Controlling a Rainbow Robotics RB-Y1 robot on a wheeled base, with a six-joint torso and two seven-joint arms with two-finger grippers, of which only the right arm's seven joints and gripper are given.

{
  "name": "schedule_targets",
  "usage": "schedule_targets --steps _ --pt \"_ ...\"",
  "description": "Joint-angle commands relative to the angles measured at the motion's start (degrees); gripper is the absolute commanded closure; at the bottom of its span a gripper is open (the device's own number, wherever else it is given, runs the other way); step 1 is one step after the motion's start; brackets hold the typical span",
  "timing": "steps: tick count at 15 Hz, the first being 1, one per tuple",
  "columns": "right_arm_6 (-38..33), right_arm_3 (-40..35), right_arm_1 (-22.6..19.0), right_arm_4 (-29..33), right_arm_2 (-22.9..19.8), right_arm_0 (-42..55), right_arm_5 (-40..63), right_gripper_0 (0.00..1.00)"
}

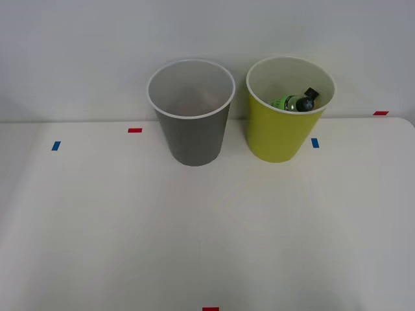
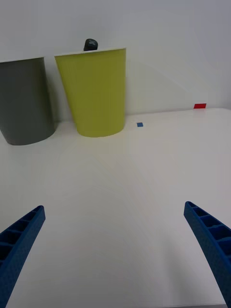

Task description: Put cans in the gray bin, plastic bottles in the light green bin

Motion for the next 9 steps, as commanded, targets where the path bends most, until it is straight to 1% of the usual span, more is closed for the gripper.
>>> schedule_targets --steps 1,3,5,7,9 --pt "6.40 2.45 -0.14 -3.57 2.62 0.20 -1.30 0.00" --pt "6.49 2.72 -0.84 -3.75 2.53 0.20 -1.48 0.00" --pt "5.25 2.63 -1.19 -3.48 1.39 0.11 -1.48 0.00" --pt "-0.46 2.54 -1.63 -0.41 -0.81 0.02 -1.57 0.00" --pt "-1.43 2.45 -2.34 -0.58 -0.99 -0.07 -1.48 0.00"
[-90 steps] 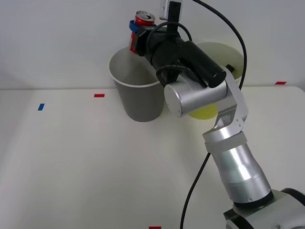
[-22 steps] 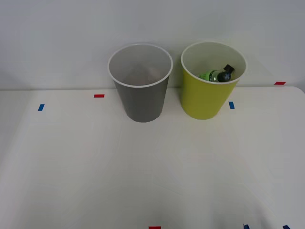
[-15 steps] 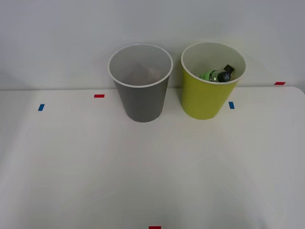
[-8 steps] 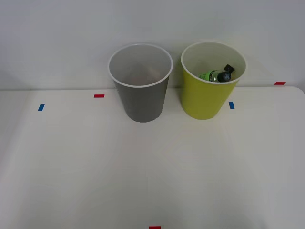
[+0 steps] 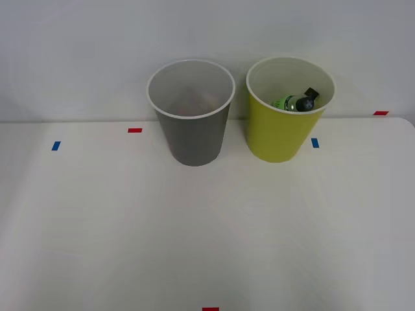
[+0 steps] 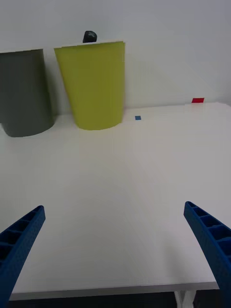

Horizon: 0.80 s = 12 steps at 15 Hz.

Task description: Put cans in the gray bin, plastic bottles in the light green bin

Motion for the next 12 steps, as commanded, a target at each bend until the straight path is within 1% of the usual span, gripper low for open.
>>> schedule_targets --steps 1,4,7,10,12 --pt "-1.52 -0.23 -1.15 0.00 -0.62 -0.39 -0.04 0.00" --pt "-2.57 -0.31 -1.50 -0.70 -1.67 -1.00 -0.04 0.00" --pt "-10.66 -0.31 -1.85 1.76 -3.52 -1.35 -0.04 0.00" --pt "-11.27 -0.31 -2.64 1.32 -5.36 -3.11 -0.04 0.00" --pt "-11.62 -0.31 -2.99 1.41 -5.80 -3.64 0.13 0.00"
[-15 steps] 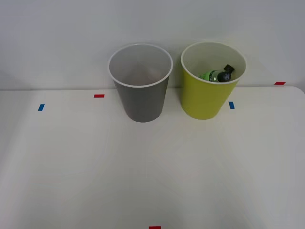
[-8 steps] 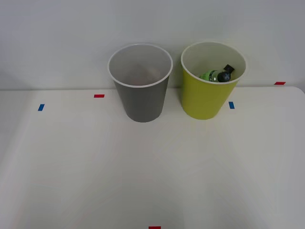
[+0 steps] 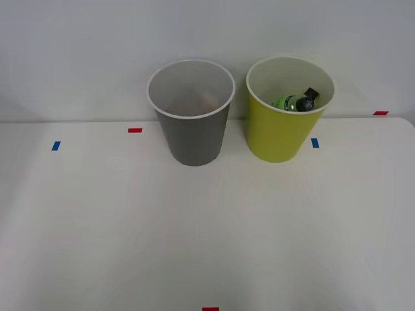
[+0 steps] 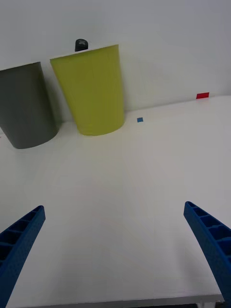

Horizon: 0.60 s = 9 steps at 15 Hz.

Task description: Put cans in the gray bin, plastic bottles in the light green bin

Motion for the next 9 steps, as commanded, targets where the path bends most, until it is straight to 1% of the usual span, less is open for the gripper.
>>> schedule_targets --steps 1,2,3,4,6,7,8,9 --pt "-0.35 0.02 -0.42 -0.04 -0.48 -0.65 0.17 0.00" --pt "-0.44 0.02 -0.42 -0.13 -0.39 -0.65 0.17 0.00" --pt "-0.35 0.02 -1.30 -0.66 -0.39 -0.65 0.17 0.00" --pt "-0.44 0.02 -2.79 -1.36 -0.48 -0.82 0.26 0.00" --pt "-0.88 0.02 -7.80 -3.21 -1.27 -1.18 0.26 0.00" --pt "-2.02 0.02 -9.21 -3.21 -2.15 -1.18 0.87 0.00" --pt "-4.83 0.02 -10.35 -2.59 -3.29 -1.18 1.23 0.00" --pt "-6.68 0.02 -10.79 -1.45 -4.70 -1.26 1.23 0.00"
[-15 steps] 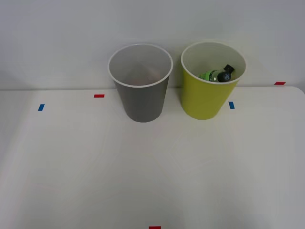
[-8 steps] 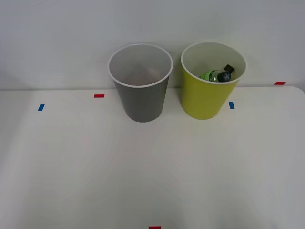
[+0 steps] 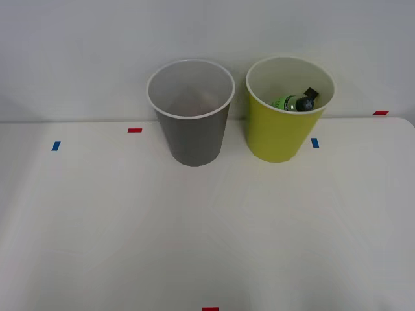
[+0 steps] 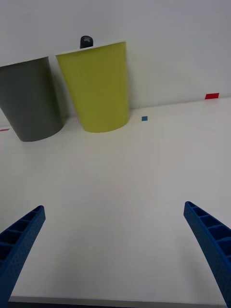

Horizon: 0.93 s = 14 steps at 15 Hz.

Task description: Put cans in the gray bin, plastic bottles in the light green bin

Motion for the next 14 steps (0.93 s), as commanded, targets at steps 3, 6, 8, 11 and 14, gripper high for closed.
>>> schedule_targets --steps 3,6,8,11,14 --pt "-6.01 0.00 -2.30 2.09 -3.36 -1.19 0.50 0.00" --pt "-5.93 0.00 -2.04 1.82 -2.92 -1.19 0.50 0.00" --pt "-5.49 0.00 -1.07 2.00 -2.31 -1.10 0.50 0.00" --pt "-4.87 0.00 1.48 2.35 -1.08 -0.40 0.32 0.00" --pt "-3.73 0.00 3.67 2.61 -0.28 -0.05 -0.29 0.00"
